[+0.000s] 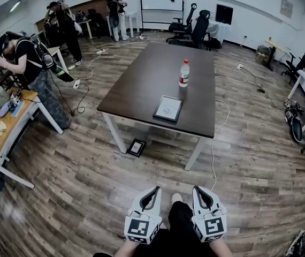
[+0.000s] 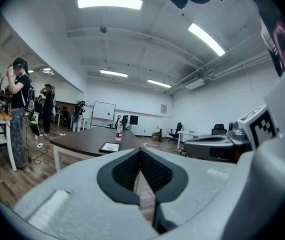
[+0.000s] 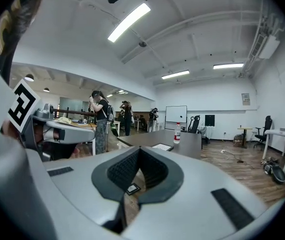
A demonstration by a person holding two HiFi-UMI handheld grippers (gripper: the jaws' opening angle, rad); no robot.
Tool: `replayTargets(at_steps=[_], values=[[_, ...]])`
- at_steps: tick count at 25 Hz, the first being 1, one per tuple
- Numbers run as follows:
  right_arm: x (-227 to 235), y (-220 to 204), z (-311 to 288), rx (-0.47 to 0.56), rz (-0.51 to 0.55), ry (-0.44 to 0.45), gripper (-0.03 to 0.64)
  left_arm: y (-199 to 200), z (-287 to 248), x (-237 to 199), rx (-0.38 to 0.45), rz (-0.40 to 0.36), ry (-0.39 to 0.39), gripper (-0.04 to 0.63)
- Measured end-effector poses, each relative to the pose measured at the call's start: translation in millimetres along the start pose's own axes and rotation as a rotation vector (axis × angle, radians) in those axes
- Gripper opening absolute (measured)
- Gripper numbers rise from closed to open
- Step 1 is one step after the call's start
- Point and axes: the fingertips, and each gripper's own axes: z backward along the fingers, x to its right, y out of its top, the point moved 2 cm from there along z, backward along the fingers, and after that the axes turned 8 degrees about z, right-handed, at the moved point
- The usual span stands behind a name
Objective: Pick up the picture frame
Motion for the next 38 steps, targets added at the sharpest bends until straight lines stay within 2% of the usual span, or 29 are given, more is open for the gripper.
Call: replayTargets(at_steps=[9, 15, 22, 27, 32, 38], values=[[25, 3, -75, 0.009, 0.014, 0.067, 0.006, 6, -46, -42, -0.01, 0.029, 0.086, 0.009], [73, -1, -133, -0.007, 0.003, 0.082, 0.006, 20, -116, -53, -0.023, 0.039, 0.066, 0.009], [127, -8, -197, -0.033, -0.007, 0.129, 0.006, 35, -192, -61, -0.041, 0.028, 0.102, 0.009], [147, -8, -226, -0.023, -0.003, 0.161, 0.006, 39, -223, -62, -0.044, 0.039, 0.114, 0.009], [166, -11, -248, -0.013, 0.01, 0.2, 0.006, 48, -250, -67, -0.013, 0.01, 0.174, 0.009], [183, -17, -267, -0.023, 0.023, 0.226, 0.006, 45, -271, -63, -0.008, 0.041, 0.145, 0.009]])
